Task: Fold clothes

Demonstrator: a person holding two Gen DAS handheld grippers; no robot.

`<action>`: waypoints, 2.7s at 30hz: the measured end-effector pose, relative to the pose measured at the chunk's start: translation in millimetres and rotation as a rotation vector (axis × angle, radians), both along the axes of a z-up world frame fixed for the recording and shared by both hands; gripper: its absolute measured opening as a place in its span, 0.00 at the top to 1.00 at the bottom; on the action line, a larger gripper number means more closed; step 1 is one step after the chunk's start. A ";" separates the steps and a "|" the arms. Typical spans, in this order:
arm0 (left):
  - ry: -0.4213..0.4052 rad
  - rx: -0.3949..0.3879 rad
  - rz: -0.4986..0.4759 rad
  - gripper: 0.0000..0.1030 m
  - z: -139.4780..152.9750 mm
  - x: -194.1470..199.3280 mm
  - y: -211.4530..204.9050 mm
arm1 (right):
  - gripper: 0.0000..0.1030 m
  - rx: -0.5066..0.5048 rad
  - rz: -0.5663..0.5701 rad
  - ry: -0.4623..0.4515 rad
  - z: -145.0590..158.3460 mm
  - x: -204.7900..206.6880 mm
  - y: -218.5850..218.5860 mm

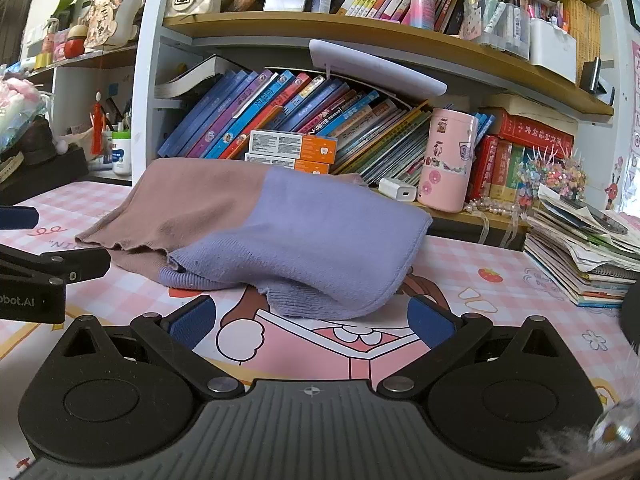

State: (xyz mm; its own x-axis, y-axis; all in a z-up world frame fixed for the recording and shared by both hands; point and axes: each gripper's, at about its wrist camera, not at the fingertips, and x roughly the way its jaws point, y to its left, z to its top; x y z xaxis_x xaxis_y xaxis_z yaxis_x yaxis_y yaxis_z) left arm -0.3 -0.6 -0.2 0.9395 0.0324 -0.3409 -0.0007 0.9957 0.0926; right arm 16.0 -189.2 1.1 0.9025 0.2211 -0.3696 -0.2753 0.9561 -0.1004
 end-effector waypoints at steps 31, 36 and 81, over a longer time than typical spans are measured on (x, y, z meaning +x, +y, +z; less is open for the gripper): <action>0.010 -0.002 0.006 0.00 -0.1 1.0 3.4 | 0.00 0.041 -0.007 -0.007 0.1 -0.3 -6.5; 0.007 -0.001 0.005 0.00 0.2 0.0 3.1 | 0.00 0.038 -0.004 -0.002 -0.4 0.2 -5.8; 0.041 -0.033 -0.014 0.00 0.2 4.8 7.9 | 0.00 0.048 0.033 0.021 -1.4 3.3 -5.3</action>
State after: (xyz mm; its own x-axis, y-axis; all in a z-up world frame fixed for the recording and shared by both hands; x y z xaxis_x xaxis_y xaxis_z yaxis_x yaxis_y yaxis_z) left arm 4.4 7.3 0.0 0.9249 0.0069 -0.3801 0.0168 0.9981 0.0590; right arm 19.3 -194.5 -0.2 0.8869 0.2680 -0.3763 -0.3079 0.9502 -0.0489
